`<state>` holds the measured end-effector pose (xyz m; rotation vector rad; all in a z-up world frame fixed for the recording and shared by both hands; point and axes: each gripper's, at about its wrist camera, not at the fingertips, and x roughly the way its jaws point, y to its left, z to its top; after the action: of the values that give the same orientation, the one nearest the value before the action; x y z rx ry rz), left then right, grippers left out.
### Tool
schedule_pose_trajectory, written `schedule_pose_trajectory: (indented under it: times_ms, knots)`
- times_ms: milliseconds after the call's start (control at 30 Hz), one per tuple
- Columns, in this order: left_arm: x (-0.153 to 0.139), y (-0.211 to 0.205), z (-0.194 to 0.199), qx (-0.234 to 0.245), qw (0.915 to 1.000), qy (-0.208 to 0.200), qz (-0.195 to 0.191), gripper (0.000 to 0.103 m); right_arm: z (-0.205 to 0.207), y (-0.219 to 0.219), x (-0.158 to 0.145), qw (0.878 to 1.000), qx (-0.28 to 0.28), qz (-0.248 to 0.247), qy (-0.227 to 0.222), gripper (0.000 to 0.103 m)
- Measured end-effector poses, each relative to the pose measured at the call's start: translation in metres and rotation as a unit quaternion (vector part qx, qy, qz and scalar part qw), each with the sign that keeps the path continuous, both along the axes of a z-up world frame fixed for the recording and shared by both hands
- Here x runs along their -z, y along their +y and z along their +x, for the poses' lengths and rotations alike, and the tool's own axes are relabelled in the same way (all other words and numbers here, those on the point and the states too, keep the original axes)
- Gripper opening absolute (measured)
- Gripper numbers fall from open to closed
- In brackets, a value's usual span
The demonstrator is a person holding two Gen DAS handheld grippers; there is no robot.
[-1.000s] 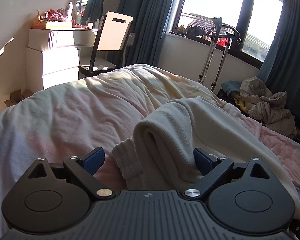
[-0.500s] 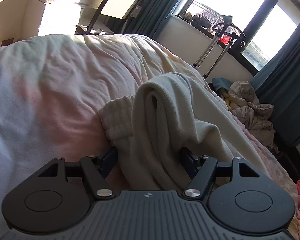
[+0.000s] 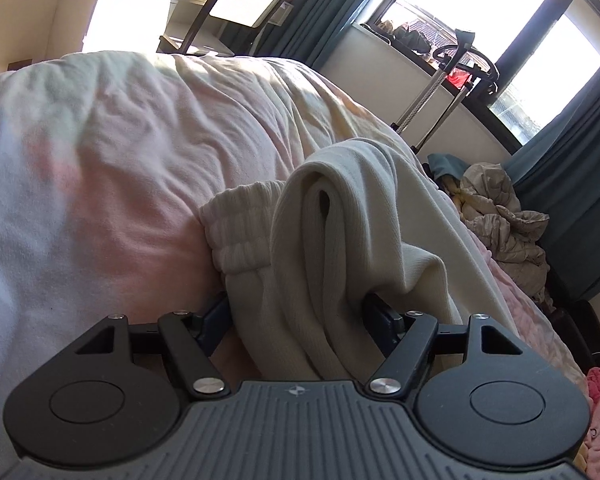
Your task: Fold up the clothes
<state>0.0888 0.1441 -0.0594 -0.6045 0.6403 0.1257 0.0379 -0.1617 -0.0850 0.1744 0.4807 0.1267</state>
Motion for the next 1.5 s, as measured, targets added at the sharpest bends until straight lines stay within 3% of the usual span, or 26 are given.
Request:
schedule_pose_trajectory:
  times_ms: [200,367,433,567,700,833,900,967,1133,1333,1400,1467,1500]
  knots:
    - [0.001,0.001,0.001,0.000,1.0000,0.002,-0.009,0.075,0.000,-0.005,-0.004,0.999,0.001,0.032,0.015,0.020]
    - [0.001,0.000,0.001,-0.001,0.9998,0.009,-0.018,0.075,0.000,-0.028,-0.011,0.991,0.007,0.131,0.029,0.024]
    - [0.003,0.002,0.003,-0.002,0.9993,0.012,-0.034,0.076,0.000,-0.042,-0.014,0.979,0.009,0.200,0.029,0.029]
    - [0.011,0.013,0.009,-0.006,0.9946,0.017,-0.102,0.077,0.003,-0.063,-0.013,0.951,0.020,0.305,0.041,0.033]
    - [0.027,0.032,0.012,-0.016,0.9786,0.004,-0.205,0.078,0.002,-0.081,-0.012,0.924,0.031,0.380,0.039,0.036]
    - [0.045,0.045,0.011,-0.023,0.9517,-0.032,-0.305,0.078,0.013,-0.087,-0.012,0.923,0.048,0.379,0.050,0.049]
    - [0.053,0.048,0.011,-0.022,0.9395,-0.042,-0.339,0.078,0.024,-0.088,-0.006,0.923,0.054,0.376,0.066,0.049]
    - [0.060,0.049,0.014,-0.019,0.9328,-0.044,-0.357,0.078,0.035,-0.089,0.000,0.921,0.063,0.378,0.075,0.054]
    - [0.068,0.041,0.025,-0.011,0.9370,-0.036,-0.347,0.080,0.069,-0.087,0.013,0.917,0.043,0.384,0.098,0.071]
    - [0.074,0.034,0.030,-0.012,0.9461,-0.041,-0.321,0.078,0.103,-0.076,0.026,0.916,0.052,0.381,0.113,0.082]
    - [0.073,0.034,0.029,-0.015,0.9486,-0.039,-0.314,0.072,0.107,-0.071,0.030,0.918,0.057,0.375,0.115,0.080]
    - [0.069,0.034,0.028,-0.018,0.9512,-0.036,-0.306,0.058,0.107,-0.067,0.026,0.926,0.069,0.354,0.114,0.060]
    - [0.068,0.035,0.027,-0.020,0.9508,-0.035,-0.307,0.056,0.106,-0.063,0.022,0.931,0.075,0.341,0.111,0.056]
